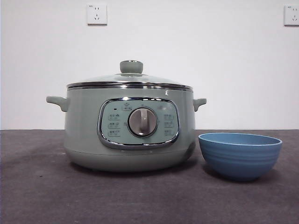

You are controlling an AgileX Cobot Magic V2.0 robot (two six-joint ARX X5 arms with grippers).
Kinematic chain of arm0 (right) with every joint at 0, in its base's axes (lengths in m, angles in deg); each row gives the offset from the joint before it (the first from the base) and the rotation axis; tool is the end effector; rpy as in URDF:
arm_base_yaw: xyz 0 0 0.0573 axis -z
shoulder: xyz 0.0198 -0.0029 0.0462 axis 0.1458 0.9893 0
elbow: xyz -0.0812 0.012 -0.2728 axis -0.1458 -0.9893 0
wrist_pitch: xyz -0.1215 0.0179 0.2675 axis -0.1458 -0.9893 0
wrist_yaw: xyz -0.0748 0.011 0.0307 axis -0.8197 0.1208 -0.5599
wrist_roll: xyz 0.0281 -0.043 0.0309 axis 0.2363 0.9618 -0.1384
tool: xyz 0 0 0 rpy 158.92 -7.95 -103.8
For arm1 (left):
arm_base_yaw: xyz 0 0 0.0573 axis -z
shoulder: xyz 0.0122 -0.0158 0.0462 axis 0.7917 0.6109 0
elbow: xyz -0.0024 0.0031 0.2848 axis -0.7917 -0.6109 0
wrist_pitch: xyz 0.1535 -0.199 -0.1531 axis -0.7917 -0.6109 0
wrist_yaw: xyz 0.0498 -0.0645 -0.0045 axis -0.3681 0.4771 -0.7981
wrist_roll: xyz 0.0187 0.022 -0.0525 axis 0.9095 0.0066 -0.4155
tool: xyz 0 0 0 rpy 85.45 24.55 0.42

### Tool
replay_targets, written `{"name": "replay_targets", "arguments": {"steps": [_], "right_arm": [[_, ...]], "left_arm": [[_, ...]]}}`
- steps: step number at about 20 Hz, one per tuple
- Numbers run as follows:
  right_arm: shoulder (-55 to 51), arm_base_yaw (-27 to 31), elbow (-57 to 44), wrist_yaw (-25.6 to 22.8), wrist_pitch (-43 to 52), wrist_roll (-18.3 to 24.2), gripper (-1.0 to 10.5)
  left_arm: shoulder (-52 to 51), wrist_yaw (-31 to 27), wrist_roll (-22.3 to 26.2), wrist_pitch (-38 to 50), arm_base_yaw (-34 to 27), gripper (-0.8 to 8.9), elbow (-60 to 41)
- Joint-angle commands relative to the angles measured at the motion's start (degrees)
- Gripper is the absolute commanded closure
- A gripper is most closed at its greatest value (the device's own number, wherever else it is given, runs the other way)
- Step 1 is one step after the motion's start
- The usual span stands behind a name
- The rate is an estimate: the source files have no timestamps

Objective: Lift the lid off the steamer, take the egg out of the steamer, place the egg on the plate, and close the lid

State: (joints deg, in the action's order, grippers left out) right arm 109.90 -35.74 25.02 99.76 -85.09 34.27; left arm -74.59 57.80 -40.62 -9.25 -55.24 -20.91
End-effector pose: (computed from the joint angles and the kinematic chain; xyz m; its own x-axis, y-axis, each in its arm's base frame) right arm 0.1003 0.0665 0.3446 0.4305 0.5962 -0.6777 -0.6359 0.7331 0.2410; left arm 0.1219 -0.0015 0.3008 0.9809 -0.1483 0.1258 0.1048 0.9480 0.3004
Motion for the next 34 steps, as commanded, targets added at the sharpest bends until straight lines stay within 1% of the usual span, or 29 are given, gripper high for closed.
{"name": "replay_targets", "arguments": {"steps": [1, 3, 7, 10, 11, 14, 19, 33, 34], "right_arm": [[0.0, -0.09, 0.17, -0.02, 0.11, -0.33, 9.5], [0.0, -0.09, 0.17, -0.04, 0.11, -0.33, 9.5], [0.0, -0.09, 0.15, -0.04, 0.11, -0.33, 9.5], [0.0, -0.09, 0.17, -0.04, 0.11, -0.33, 9.5], [0.0, -0.09, 0.17, -0.04, 0.11, -0.33, 9.5], [0.0, -0.09, 0.15, -0.04, 0.11, -0.33, 9.5], [0.0, -0.09, 0.17, -0.04, 0.11, -0.33, 9.5], [-0.09, -0.55, 0.17, -0.09, 0.09, -0.28, 9.5], [-0.46, -0.39, 0.17, -0.48, 0.46, 1.36, 9.5]], "left_arm": [[-5.14, -3.85, -6.16, 2.14, -0.59, 8.17, -8.59], [-8.83, -8.46, -8.68, 2.19, -0.59, 8.16, -13.77], [-14.03, -14.21, -12.81, 1.7, -0.61, 8.16, -20.85], [-14.49, -14.19, -15.23, 1.14, -0.63, 8.17, -24.22], [-14.49, -14.25, -16.39, -0.24, -0.63, 8.16, -24.98], [-14.49, -14.29, -16.61, -7.41, -0.66, 8.17, -24.98], [-14.49, -12.74, -17.68, -7.26, -0.63, 8.16, -24.98], [-14.49, -12.74, -17.68, -7.23, -0.63, 8.16, -24.98], [-14.49, -12.74, -17.68, -7.23, -0.63, 8.16, -24.98]]}}
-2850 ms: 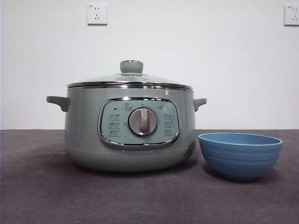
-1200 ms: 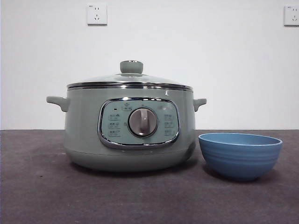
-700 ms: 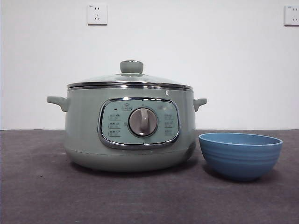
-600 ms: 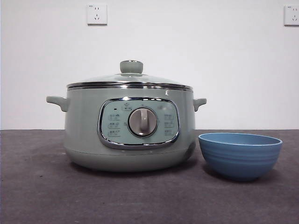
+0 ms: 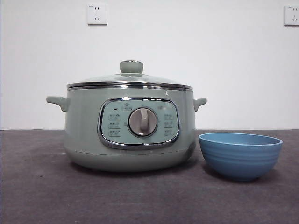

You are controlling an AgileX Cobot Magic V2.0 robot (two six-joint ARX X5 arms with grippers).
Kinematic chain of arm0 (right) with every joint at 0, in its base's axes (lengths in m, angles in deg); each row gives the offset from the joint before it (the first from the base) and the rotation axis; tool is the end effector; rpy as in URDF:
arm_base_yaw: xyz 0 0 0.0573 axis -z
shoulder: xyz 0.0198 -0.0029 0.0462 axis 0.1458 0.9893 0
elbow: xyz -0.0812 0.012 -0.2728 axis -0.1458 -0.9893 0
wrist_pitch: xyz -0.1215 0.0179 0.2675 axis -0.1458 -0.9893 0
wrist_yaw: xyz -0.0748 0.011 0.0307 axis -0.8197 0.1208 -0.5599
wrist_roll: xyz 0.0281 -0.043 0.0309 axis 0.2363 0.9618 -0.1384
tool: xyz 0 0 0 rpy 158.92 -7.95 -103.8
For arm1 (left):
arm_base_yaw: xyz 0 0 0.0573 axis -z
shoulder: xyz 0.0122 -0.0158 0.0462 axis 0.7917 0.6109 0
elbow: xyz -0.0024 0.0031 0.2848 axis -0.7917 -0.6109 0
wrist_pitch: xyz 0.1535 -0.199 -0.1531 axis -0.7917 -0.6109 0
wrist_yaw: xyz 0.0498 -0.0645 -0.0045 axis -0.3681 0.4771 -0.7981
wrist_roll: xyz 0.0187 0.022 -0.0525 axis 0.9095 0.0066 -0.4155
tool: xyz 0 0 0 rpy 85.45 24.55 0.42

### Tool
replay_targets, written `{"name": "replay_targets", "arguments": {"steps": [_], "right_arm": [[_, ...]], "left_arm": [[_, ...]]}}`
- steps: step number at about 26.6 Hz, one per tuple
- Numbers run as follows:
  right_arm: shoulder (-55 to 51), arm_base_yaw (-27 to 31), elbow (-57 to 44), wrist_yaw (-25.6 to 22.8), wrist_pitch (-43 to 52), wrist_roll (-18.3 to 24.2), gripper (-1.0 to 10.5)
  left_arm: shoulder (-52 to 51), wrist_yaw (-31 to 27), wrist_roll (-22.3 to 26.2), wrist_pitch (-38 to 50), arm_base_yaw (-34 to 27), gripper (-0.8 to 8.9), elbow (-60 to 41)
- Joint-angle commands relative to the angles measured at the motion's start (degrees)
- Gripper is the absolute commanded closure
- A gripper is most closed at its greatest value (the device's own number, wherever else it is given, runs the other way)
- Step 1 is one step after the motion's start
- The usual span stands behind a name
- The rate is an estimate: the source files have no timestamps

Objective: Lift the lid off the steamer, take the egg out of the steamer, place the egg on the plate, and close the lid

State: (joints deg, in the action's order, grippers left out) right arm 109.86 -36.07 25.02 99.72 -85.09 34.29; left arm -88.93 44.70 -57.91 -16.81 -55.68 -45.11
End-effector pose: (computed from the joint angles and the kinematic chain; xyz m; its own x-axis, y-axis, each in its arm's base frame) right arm 0.0997 0.0670 0.3446 0.4279 0.5984 -0.6774 -0.6402 0.7297 0.2401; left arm 0.1273 0.0086 0.1498 0.9808 0.0869 -0.1744 -0.0907 0.9958 -0.0142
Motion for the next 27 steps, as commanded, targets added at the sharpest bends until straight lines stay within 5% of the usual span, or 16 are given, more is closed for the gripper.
{"name": "replay_targets", "arguments": {"steps": [1, 6, 11, 17, 27], "right_arm": [[-0.98, 0.57, 0.15, -1.79, 1.88, 2.89, 9.5], [-8.87, 11.91, -3.1, -1.4, 17.99, 2.62, 9.5], [-19.56, 21.42, -20.37, -1.4, 41.77, 1.88, 9.5], [-26.62, 22.12, -36.52, -6.49, 58.4, 1.53, 9.5], [-34.77, 22.12, -51.23, -12.46, 62.86, -0.87, 9.5]], "left_arm": [[-0.15, 0.35, -0.39, 0.33, -0.2, 8.16, -0.79], [-0.15, 0.35, -0.39, 0.35, -0.2, 8.16, -0.79], [-0.15, 0.35, -0.39, 0.35, -0.2, 8.16, -0.79], [-0.15, 0.35, -0.39, 0.35, -0.2, 8.16, -0.79], [-0.15, 0.35, -0.39, 0.35, -0.2, 8.16, -0.79]]}}
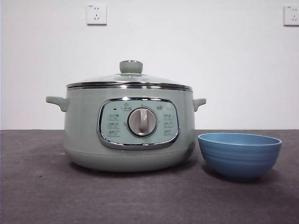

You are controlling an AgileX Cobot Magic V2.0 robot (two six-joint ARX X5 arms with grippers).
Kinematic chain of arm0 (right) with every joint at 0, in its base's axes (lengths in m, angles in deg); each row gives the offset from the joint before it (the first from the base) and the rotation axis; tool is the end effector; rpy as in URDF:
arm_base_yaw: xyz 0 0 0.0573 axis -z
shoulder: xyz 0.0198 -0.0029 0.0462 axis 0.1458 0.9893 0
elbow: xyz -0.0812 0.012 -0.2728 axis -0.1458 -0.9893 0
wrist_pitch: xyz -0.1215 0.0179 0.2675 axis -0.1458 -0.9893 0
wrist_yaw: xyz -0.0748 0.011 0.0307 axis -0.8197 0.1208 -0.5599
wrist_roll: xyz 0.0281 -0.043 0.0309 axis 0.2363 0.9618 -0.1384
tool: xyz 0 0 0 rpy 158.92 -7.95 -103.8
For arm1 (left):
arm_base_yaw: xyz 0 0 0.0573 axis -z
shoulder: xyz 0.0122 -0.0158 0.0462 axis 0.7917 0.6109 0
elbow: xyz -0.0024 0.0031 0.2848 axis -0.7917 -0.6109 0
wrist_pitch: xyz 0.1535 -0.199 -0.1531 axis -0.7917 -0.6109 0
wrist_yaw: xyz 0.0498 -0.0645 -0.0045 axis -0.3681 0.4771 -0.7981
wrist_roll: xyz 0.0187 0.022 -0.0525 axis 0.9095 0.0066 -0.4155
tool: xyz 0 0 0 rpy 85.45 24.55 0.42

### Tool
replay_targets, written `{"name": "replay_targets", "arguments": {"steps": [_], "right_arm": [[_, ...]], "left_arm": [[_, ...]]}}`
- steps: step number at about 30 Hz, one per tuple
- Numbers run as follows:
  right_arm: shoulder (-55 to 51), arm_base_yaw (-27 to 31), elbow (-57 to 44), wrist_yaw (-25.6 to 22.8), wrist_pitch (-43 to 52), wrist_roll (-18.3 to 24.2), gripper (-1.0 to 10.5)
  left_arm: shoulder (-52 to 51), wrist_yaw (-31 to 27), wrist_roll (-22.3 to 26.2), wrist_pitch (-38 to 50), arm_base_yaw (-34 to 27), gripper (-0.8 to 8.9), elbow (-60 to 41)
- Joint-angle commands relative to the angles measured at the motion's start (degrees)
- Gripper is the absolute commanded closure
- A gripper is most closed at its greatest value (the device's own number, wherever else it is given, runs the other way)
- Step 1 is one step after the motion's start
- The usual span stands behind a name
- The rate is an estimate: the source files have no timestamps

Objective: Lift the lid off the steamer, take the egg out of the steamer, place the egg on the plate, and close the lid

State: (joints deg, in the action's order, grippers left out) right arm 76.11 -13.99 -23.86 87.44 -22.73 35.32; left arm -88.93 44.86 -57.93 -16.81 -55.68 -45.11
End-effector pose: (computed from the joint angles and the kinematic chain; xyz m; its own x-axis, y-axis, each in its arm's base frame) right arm 0.1256 0.0172 0.1948 0.9754 0.2191 0.0234 -0.2187 0.9756 -0.0173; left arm 0.1273 0.0085 0.1498 0.9811 0.0841 -0.1744 -0.0880 0.9960 -0.0150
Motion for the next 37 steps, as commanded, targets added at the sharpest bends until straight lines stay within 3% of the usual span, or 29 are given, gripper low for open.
{"name": "replay_targets", "arguments": {"steps": [1, 4, 11, 37], "right_arm": [[-1.53, 0.04, -3.45, -0.17, 0.48, -2.6, 9.5], [-2.69, 0.04, -5.51, -0.15, -1.38, -4.92, 9.5], [-2.8, 0.04, -5.49, -1.68, -8.72, -4.46, 9.5], [-2.73, -0.02, -5.49, -1.46, -8.35, -5.92, 9.5]], "left_arm": [[-0.15, 0.22, -0.37, 0.35, -0.2, 8.16, -0.79], [-0.15, 0.17, -0.37, 0.35, -0.2, 8.16, -0.79], [-0.15, 0.2, -0.37, 0.35, -0.2, 8.16, -0.79], [-0.15, 0.17, -0.37, 0.37, -0.2, 8.16, -0.79]]}}
